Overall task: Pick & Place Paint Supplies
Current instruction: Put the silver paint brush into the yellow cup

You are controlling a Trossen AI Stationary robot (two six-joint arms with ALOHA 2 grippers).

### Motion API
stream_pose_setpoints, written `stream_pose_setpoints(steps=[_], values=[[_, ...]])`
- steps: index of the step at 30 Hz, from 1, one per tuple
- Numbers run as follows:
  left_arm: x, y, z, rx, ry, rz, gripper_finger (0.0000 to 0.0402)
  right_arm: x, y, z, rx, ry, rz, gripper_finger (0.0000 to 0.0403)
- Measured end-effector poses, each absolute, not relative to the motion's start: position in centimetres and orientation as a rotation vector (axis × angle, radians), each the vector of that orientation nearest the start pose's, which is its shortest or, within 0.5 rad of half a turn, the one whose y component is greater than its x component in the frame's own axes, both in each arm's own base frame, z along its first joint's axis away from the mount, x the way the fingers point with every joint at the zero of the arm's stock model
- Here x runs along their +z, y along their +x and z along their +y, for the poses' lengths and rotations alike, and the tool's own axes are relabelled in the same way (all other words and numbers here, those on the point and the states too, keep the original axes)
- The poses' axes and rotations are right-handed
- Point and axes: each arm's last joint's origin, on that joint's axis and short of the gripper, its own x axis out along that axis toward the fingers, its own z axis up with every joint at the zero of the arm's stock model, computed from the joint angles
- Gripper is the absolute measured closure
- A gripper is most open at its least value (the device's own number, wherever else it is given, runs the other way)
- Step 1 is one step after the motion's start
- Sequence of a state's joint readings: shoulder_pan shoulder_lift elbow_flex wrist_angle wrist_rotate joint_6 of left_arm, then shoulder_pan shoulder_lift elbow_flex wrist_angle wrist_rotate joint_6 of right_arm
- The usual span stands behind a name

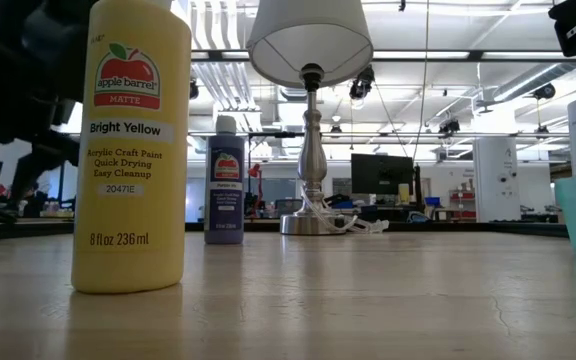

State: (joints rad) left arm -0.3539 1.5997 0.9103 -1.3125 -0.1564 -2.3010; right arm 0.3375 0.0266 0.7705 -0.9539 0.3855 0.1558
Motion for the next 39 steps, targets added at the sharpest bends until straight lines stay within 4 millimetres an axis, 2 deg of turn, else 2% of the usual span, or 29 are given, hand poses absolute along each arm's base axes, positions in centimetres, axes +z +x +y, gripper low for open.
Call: stream_pose_setpoints(steps=[6, 10, 21, 39], values=[[14.5, 19.4, -6.2, 1.770, -1.032, 0.985, 0.0266, 30.1, -0.7, -1.4, -0.063, 0.081, 0.192, 0.0394], [13.7, 18.5, -6.0, 1.728, -1.096, 0.988, 0.0266, 30.1, -0.7, -1.4, -0.063, 0.081, 0.192, 0.0394], [14.0, 16.7, -5.4, 1.673, -1.174, 0.969, 0.0266, 30.1, -0.7, -1.4, -0.063, 0.081, 0.192, 0.0394], [14.0, 16.4, -7.0, 1.582, -1.239, 1.036, 0.0266, 30.1, -0.7, -1.4, -0.063, 0.081, 0.192, 0.0394]])
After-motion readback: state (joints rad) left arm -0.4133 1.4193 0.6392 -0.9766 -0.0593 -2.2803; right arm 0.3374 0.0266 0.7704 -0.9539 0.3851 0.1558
